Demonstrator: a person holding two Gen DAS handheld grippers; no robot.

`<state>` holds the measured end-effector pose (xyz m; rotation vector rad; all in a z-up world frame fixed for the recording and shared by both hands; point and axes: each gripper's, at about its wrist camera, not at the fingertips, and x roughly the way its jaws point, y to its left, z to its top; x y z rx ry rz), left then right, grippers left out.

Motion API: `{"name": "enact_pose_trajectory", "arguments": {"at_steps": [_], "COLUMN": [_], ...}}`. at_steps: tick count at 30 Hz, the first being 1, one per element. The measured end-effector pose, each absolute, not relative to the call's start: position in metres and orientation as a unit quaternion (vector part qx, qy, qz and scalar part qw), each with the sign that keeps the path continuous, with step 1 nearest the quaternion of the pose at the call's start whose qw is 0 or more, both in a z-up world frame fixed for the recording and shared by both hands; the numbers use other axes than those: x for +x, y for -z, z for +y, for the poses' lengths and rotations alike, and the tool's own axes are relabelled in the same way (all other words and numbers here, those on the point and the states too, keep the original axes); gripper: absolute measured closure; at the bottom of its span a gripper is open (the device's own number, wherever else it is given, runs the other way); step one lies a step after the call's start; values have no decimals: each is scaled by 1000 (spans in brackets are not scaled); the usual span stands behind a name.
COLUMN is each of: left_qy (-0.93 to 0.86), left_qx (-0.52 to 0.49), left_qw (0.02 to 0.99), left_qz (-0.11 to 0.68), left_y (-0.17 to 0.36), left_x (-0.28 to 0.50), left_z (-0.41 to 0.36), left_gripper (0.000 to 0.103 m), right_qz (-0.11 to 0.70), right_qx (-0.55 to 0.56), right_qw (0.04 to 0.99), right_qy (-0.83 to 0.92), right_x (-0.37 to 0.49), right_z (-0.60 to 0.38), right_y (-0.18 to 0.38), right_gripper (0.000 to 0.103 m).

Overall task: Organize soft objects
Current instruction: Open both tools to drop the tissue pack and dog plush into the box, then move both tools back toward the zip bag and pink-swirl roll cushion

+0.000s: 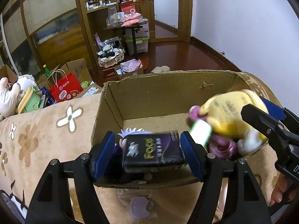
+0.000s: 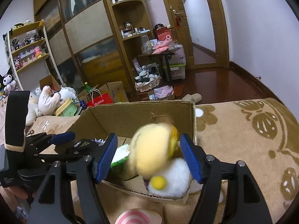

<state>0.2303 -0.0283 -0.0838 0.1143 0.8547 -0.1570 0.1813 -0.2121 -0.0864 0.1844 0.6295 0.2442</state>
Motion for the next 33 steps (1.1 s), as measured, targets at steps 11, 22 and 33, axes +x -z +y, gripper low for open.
{"name": "enact_pose_trajectory", "arguments": {"at_steps": [11, 22, 33], "left_qy": [55, 63, 53], "left_qx": [31, 25, 22], "left_qw": [917, 917, 904], "left_qz": [393, 394, 425], "left_y": [61, 37, 37], "left_x": [209, 168, 133], "left_z": [-9, 3, 18], "left_gripper": [13, 12, 12], "right_qz": [291, 285, 291], "right_qx": [65, 10, 20], "right_qw": [948, 952, 950], "right_qy": [-112, -114, -111], "right_x": [154, 118, 84], "right_z": [-205, -182, -179], "right_y": [70, 54, 51], "right_gripper": [1, 0, 0]}}
